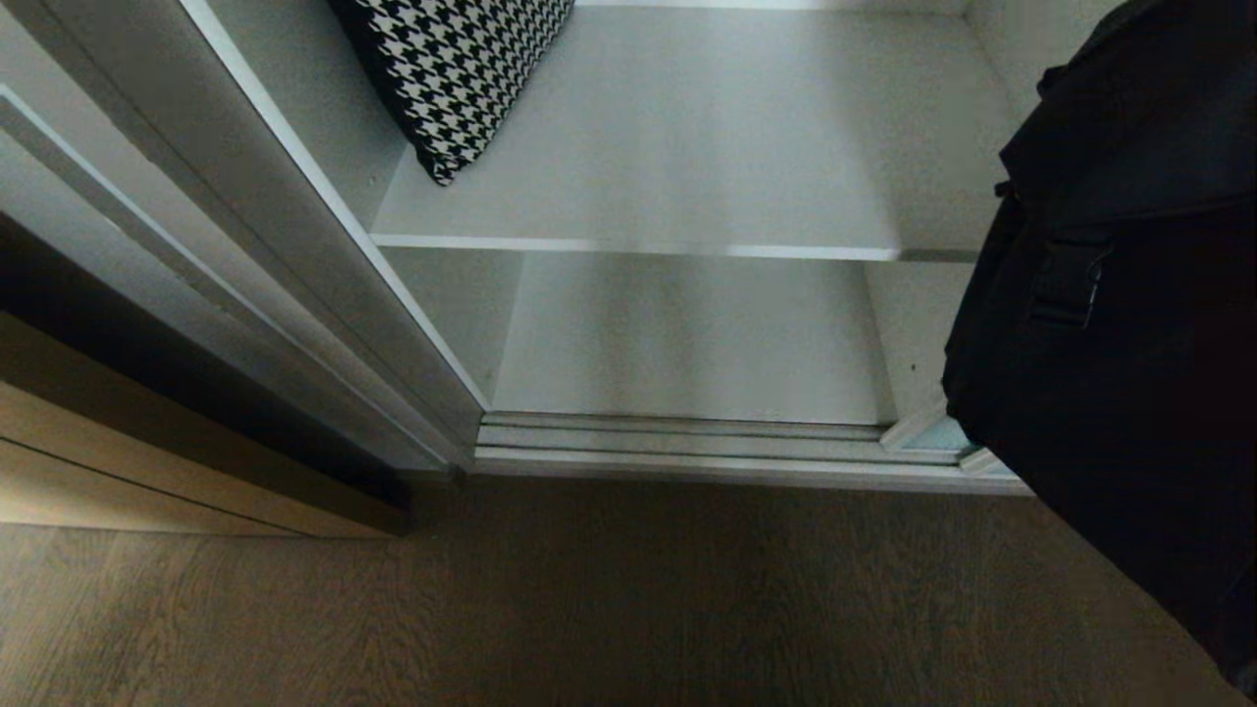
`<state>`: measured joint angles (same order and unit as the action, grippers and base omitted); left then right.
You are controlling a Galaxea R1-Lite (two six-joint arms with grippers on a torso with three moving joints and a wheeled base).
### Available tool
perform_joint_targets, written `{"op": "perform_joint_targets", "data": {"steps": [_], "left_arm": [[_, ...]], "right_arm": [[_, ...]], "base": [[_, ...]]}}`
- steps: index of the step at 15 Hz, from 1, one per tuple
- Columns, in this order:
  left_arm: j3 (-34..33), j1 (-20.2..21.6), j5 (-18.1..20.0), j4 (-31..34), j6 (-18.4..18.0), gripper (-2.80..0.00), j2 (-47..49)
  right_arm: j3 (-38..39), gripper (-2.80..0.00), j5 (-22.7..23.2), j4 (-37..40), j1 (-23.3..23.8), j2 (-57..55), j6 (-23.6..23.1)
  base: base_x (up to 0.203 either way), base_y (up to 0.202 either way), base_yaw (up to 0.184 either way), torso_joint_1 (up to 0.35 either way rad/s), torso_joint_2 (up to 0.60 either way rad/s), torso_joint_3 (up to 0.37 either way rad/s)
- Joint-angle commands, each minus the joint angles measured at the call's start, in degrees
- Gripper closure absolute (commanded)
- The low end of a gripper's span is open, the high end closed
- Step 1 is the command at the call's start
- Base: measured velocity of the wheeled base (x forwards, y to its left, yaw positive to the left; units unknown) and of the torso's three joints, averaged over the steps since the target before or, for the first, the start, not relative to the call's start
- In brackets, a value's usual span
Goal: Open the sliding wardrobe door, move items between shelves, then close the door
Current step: Place the bag on the lower shelf
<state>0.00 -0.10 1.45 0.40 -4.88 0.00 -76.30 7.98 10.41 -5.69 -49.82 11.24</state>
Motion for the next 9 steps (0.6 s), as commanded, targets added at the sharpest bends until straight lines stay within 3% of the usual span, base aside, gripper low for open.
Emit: {"op": "perform_joint_targets", "data": {"steps": [1, 9], "left_arm": [[0.00, 0.01, 0.04, -0.05, -0.13, 0.00, 0.01], [0.00, 0.01, -0.04, -0.14, 0.04, 0.00, 0.00]], "right_arm": [[3.89, 0.00, 0.10, 0.07, -0.02, 3.39, 0.03], [8.19, 0.00, 0.11, 0.05, -0.02, 5.11, 0.27]], "base": [[-0.072, 0.000, 0.000, 0.008, 0.00, 0.002], [-0.189, 0.000, 0.001, 0.003, 0.00, 0.004]]}}
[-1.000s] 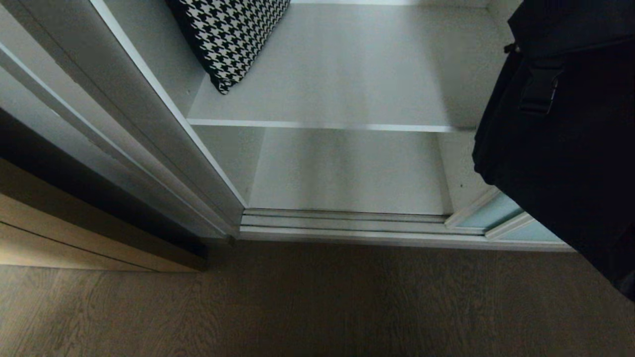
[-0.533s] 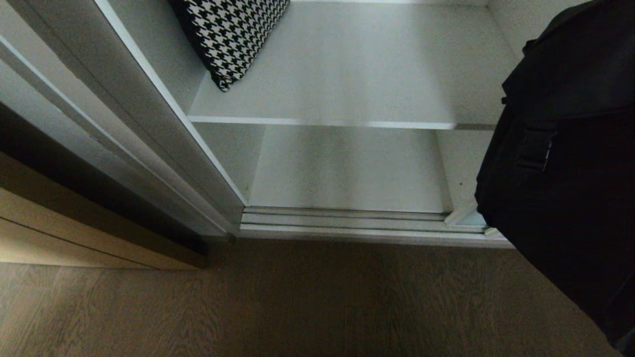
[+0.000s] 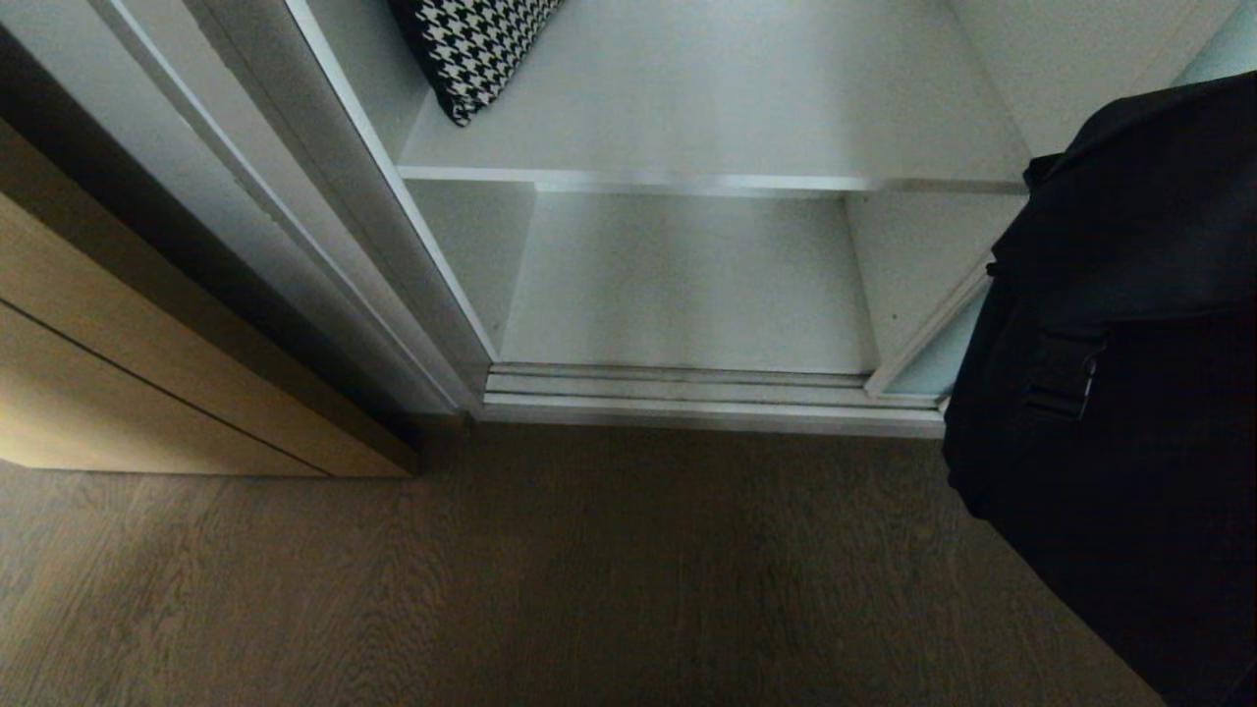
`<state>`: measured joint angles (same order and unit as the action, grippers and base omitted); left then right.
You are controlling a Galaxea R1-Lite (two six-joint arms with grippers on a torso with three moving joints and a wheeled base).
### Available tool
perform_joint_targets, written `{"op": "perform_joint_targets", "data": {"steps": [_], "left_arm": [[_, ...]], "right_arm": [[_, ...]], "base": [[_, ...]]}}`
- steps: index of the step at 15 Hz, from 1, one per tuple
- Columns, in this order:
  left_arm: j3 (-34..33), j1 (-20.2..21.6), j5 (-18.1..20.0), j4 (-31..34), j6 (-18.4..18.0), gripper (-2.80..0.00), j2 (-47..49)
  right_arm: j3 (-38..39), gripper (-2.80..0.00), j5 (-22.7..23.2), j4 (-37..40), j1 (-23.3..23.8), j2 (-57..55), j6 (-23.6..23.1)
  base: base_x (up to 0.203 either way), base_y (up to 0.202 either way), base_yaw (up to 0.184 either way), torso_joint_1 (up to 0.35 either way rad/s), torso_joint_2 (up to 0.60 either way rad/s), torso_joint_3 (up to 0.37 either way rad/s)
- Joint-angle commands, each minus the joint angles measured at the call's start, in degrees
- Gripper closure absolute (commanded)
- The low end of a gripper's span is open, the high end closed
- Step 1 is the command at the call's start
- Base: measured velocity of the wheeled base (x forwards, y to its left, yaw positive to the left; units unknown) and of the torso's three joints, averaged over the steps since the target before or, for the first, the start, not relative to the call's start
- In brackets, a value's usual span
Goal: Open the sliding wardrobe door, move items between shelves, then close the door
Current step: Place the bag on the lower shelf
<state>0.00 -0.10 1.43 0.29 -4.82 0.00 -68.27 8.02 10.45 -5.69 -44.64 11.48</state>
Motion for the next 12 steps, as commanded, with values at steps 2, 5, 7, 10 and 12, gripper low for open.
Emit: {"op": "perform_joint_targets", "data": {"steps": [2, 5, 7, 10, 12], "left_arm": [[0.00, 0.01, -0.02, 0.01, 0.05, 0.00, 0.03], [0.00, 0.01, -0.20, 0.12, 0.49, 0.00, 0.00], [0.00, 0.01, -0.28, 0.06, 1.08, 0.00, 0.04], [0.00, 0.01, -0.23, -0.03, 1.84, 0.00, 0.09], [0.00, 0.01, -0.20, -0.02, 1.64, 0.00, 0.00]], "right_arm": [[0.85, 0.00, 0.06, 0.00, -0.06, 0.31, 0.04], [1.21, 0.00, 0.14, 0.01, -0.02, 0.24, 0.04], [1.21, 0.00, 0.33, -0.03, -0.06, -0.18, 0.04], [1.70, 0.00, 0.59, -0.01, -0.11, -0.45, 0.04], [2.52, 0.00, 0.59, -0.08, -0.11, -0.33, 0.04]], "base": [[-0.060, 0.000, -0.002, -0.003, 0.00, 0.004], [0.000, 0.000, 0.000, 0.000, 0.00, 0.000], [0.000, 0.000, 0.000, 0.000, 0.00, 0.000], [0.000, 0.000, 0.000, 0.000, 0.00, 0.000], [0.000, 0.000, 0.000, 0.000, 0.00, 0.000]]}}
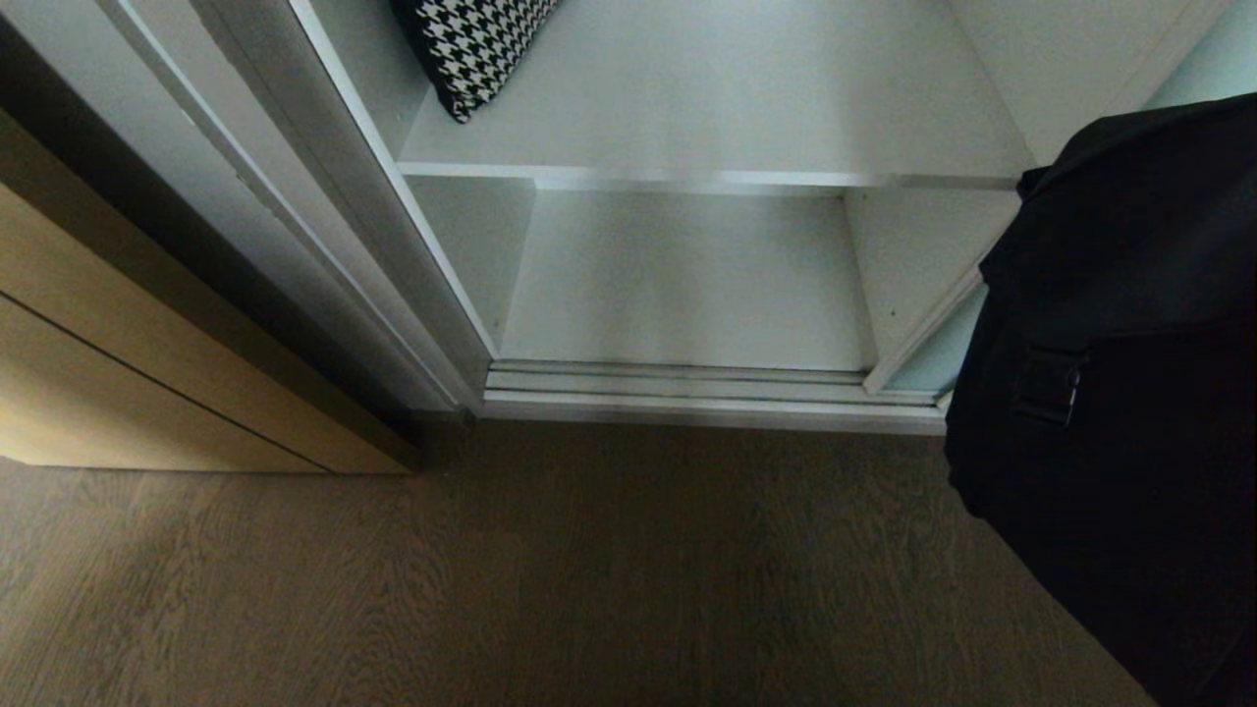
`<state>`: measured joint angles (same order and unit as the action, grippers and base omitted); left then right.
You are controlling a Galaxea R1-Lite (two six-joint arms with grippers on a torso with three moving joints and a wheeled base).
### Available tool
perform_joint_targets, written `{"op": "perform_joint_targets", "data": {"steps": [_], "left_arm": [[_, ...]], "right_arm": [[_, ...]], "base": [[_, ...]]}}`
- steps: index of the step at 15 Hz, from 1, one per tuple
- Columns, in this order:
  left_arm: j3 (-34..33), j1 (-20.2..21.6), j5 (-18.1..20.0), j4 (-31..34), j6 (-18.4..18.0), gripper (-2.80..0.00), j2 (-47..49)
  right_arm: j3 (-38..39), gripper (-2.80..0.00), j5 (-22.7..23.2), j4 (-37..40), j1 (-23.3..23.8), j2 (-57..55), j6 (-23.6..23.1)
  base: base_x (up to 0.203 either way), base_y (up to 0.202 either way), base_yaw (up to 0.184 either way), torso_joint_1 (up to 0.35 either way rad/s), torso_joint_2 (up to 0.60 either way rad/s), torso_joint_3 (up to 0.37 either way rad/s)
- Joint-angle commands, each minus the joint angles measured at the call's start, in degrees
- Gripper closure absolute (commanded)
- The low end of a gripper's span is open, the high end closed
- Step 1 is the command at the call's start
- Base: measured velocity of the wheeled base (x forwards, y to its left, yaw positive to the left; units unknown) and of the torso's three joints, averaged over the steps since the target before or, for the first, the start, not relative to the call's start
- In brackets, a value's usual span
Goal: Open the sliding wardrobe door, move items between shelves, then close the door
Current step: Place the bag on the lower shelf
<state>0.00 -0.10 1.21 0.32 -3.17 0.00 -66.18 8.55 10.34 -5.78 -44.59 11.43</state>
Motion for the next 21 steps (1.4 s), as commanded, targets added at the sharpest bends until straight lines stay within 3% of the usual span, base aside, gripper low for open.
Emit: {"op": "perform_joint_targets", "data": {"steps": [1, 21], "left_arm": [[0.00, 0.01, -0.06, -0.15, 0.27, 0.00, 0.00], [0.00, 0.01, -1.12, -0.06, 1.23, 0.00, 0.00]], "right_arm": [[0.60, 0.00, 0.06, 0.03, -0.02, -0.49, 0.08], [2.11, 0.00, 0.06, -0.32, -0.02, -1.64, 0.69]], "base": [[0.000, 0.000, 0.000, 0.000, 0.00, 0.000], [0.000, 0.000, 0.000, 0.000, 0.00, 0.000]]}}
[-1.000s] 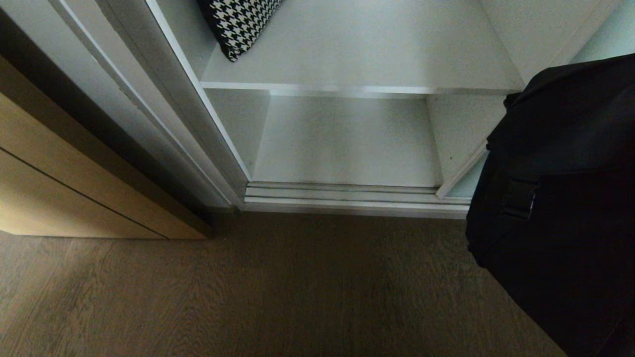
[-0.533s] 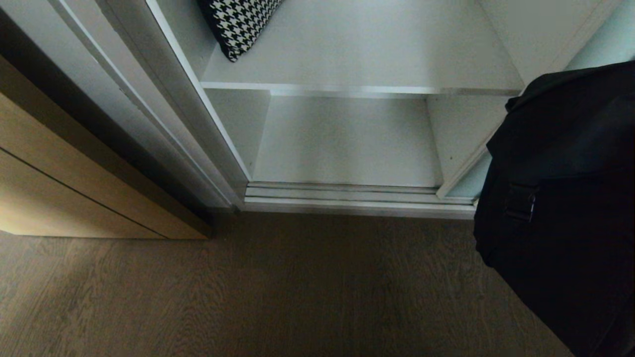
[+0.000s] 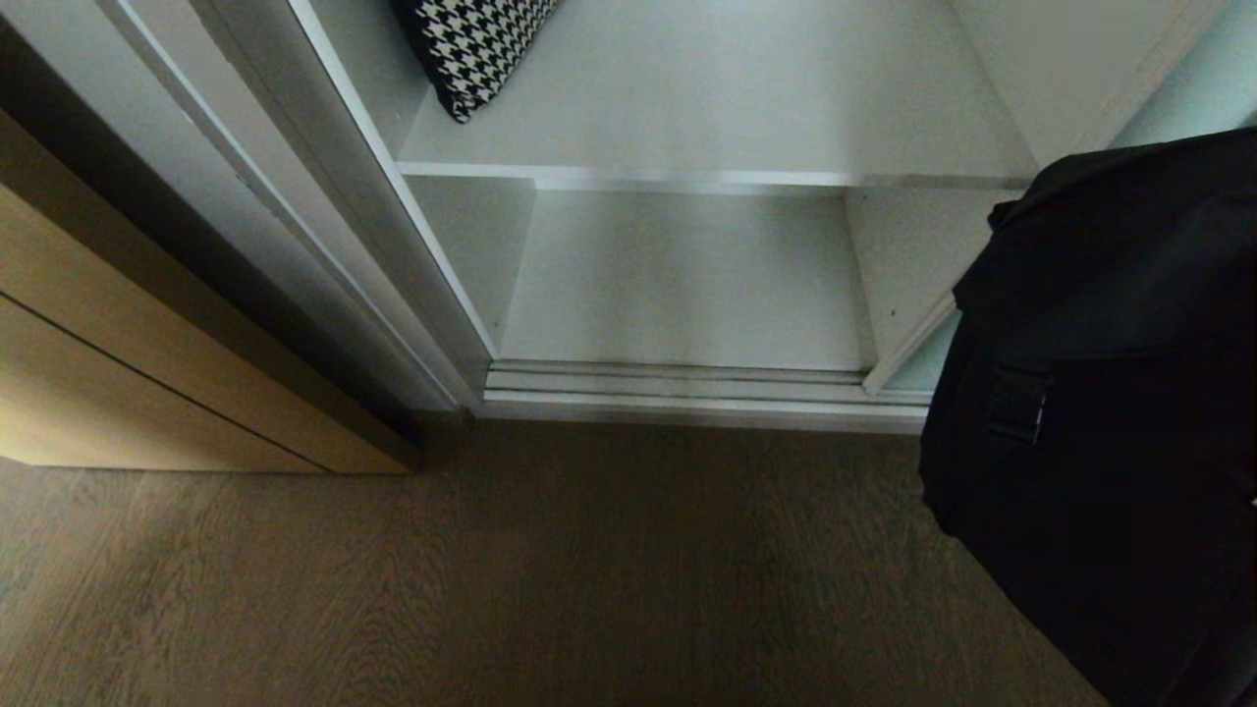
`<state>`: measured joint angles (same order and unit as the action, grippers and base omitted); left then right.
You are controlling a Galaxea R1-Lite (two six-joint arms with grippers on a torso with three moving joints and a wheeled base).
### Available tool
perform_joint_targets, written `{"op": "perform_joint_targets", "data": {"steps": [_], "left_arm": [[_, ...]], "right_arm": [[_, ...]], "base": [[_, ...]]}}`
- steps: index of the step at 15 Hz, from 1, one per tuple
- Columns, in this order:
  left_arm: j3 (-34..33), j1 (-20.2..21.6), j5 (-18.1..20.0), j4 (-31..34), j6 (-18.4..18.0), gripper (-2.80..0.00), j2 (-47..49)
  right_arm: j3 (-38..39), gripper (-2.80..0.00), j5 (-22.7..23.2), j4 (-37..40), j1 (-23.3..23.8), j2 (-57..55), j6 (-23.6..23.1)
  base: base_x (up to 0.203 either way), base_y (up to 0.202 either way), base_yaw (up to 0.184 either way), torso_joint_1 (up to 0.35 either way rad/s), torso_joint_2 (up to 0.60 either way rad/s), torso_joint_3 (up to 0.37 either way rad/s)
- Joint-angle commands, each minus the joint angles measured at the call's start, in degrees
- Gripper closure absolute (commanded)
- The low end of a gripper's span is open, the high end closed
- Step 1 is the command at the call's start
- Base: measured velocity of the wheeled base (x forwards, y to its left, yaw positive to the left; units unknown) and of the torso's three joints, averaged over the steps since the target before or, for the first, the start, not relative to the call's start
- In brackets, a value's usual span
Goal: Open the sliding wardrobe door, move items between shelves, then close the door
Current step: Place the bag on the lower shelf
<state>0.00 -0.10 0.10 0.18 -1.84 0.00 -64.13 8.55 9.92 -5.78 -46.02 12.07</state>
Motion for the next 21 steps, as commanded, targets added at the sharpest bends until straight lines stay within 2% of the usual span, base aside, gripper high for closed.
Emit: {"op": "perform_joint_targets", "data": {"steps": [1, 10, 21], "left_arm": [[0.00, 0.01, -0.06, -0.01, -0.04, 0.00, 0.00], [0.00, 0.01, -0.10, -0.18, 0.52, 0.00, 0.00], [0.00, 0.01, -0.10, -0.27, 0.58, 0.00, 0.00]], "right_arm": [[0.06, 0.00, 0.07, 0.10, -0.02, -0.27, 0.01], [1.38, 0.00, 0.16, 0.01, -0.02, -0.47, 0.06], [3.40, 0.00, 0.24, -0.08, -0.02, -1.81, 0.68]], "base": [[0.000, 0.000, 0.000, 0.000, 0.00, 0.000], [0.000, 0.000, 0.000, 0.000, 0.00, -0.006], [0.000, 0.000, 0.000, 0.003, 0.00, -0.183]]}}
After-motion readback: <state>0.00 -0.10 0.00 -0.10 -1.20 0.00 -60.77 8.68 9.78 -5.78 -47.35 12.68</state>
